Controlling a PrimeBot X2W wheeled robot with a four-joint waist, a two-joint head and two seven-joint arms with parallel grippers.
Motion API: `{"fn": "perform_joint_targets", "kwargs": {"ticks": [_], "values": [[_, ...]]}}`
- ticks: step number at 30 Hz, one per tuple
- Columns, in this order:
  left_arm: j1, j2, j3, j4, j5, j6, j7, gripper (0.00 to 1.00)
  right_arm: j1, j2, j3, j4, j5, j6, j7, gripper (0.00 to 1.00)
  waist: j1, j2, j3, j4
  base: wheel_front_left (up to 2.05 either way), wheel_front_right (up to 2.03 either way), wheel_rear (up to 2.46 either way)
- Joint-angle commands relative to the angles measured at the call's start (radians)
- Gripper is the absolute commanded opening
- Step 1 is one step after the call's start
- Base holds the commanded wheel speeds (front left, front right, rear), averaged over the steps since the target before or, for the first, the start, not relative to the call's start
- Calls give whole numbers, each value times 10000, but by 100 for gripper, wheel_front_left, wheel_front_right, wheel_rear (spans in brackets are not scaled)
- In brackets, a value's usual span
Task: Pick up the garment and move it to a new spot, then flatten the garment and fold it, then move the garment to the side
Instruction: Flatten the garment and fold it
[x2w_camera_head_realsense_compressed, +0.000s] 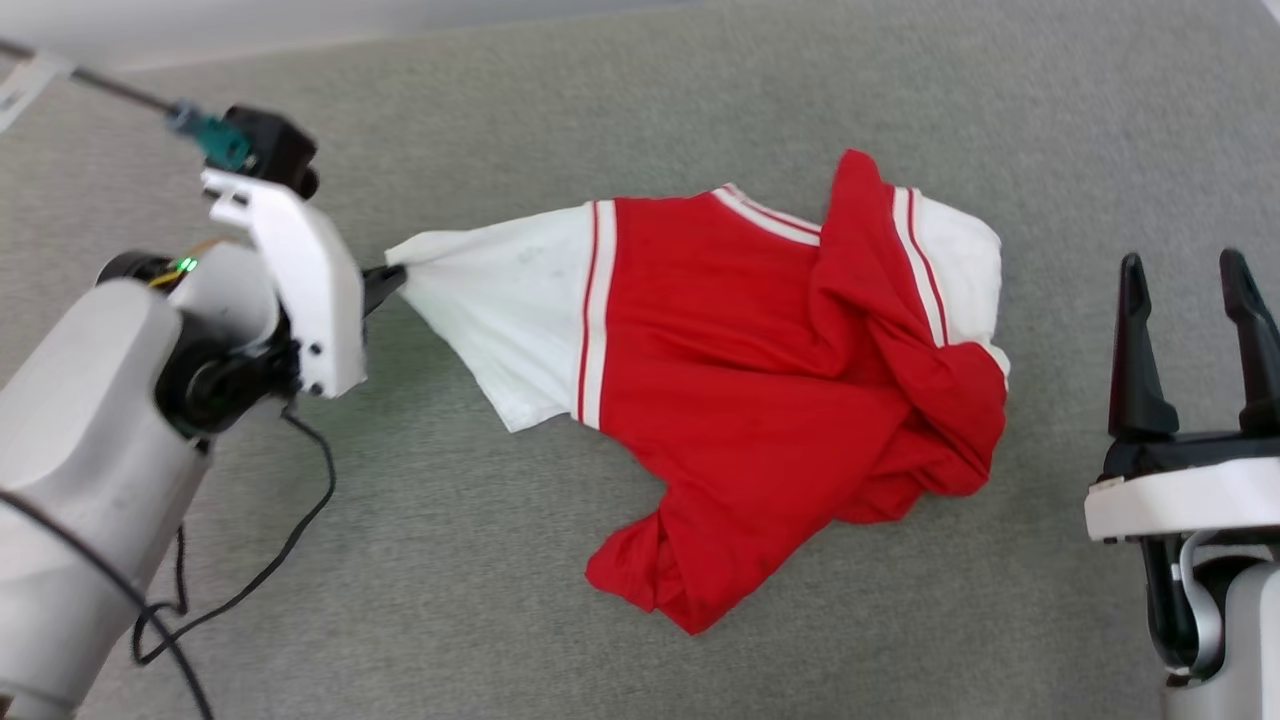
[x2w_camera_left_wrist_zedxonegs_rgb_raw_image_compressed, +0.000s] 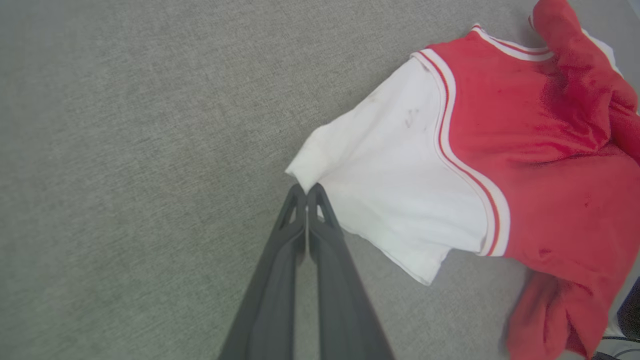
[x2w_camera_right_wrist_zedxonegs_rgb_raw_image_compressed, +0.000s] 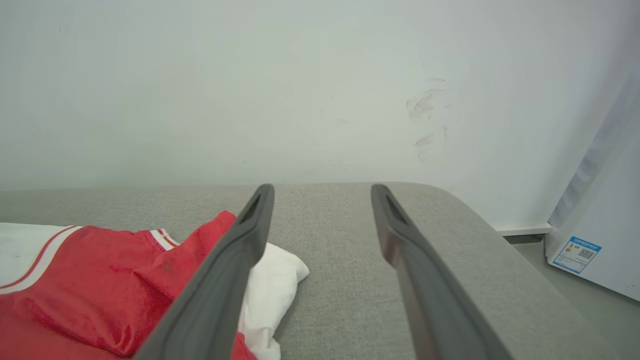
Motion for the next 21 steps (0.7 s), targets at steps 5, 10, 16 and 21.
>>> {"fn": "perform_joint_targets", "kwargs": {"ticks": [5,10,16,21], "values": [[1087,618,524,-284,-360,84,-989,0,351,18,-8,49,-159,-3,310,100,0,0,-709,563,0,0,0],[2208,1175,1138,-726,-517,588,-2100,0,560,19,-119,-11,-223,-3,592,100,0,0,-1068,938,0,0,0],[3514,1608,1690,-1502,-822,1076,-2991,0,763,19,-189,-12,-269,-3,903,100,0,0,-1290,1370,0,0,0],[4380,1617,1499,-1892,-696,1288,-3237,0,863,17,-166,139,-258,-3,1104,100,0,0,-1455,1621,0,0,0]]}}
